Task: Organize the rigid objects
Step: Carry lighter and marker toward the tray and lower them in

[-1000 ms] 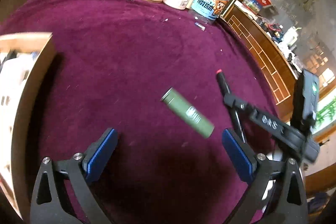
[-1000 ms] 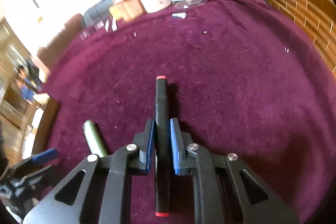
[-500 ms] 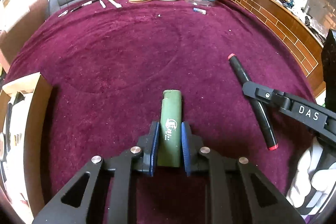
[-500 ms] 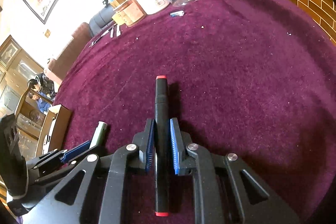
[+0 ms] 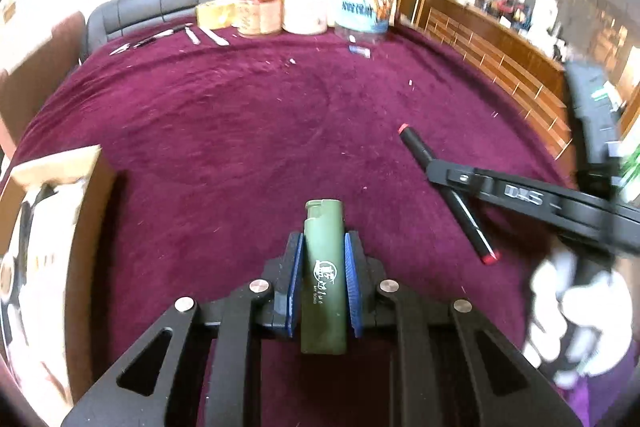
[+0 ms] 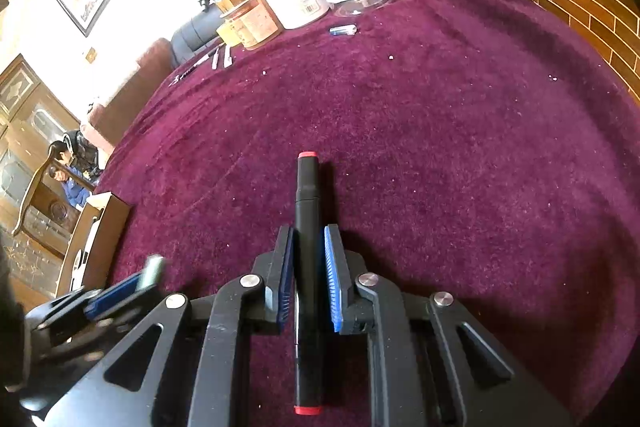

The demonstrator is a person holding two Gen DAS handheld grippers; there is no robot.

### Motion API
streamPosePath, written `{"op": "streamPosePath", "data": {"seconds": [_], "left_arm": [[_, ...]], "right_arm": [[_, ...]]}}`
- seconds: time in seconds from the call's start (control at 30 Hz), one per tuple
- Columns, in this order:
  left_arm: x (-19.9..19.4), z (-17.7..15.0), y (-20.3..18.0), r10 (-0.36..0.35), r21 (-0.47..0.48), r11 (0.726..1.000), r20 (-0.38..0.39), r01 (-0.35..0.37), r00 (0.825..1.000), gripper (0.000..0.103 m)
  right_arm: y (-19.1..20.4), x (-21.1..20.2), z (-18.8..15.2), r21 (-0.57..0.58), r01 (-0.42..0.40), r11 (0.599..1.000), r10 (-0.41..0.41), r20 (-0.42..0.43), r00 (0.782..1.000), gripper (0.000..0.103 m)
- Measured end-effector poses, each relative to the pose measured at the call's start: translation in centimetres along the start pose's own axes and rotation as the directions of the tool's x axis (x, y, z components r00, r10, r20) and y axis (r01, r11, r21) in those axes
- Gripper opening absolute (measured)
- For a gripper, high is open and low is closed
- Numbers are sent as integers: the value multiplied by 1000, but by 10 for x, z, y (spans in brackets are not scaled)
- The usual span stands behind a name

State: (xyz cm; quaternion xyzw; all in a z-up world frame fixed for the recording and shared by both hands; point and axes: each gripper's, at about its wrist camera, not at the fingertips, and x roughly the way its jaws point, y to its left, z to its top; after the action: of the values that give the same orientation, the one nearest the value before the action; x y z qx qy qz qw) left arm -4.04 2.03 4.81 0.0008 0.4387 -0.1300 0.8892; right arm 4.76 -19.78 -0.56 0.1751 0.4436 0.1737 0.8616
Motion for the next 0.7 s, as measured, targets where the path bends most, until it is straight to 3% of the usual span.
{"op": "streamPosePath", "data": {"seconds": [0.17, 0.27, 0.3, 0.5, 0.7], "left_arm": [[-60, -25, 40, -43, -61, 997, 60, 47, 997, 17], [-96, -41, 71, 2, -81, 997, 102, 6, 995, 17], [-111, -48, 86, 40, -97, 995, 123, -28, 992, 17], [-151, -77, 168, 139, -256, 962, 162, -94, 977, 17], [-151, -108, 230, 180, -391, 913, 127, -118, 975, 17]], "right_arm": [[6, 0, -1, -21, 34, 999, -34, 0, 999, 13], [31, 0, -7, -113, 173, 978, -175, -5, 985, 13], [36, -1, -9, -110, 179, 978, -182, -18, 983, 12], [48, -21, -21, 6, 16, 1000, -15, -43, 999, 12], [110, -46, -31, -34, -126, 991, 125, -35, 992, 13]]}}
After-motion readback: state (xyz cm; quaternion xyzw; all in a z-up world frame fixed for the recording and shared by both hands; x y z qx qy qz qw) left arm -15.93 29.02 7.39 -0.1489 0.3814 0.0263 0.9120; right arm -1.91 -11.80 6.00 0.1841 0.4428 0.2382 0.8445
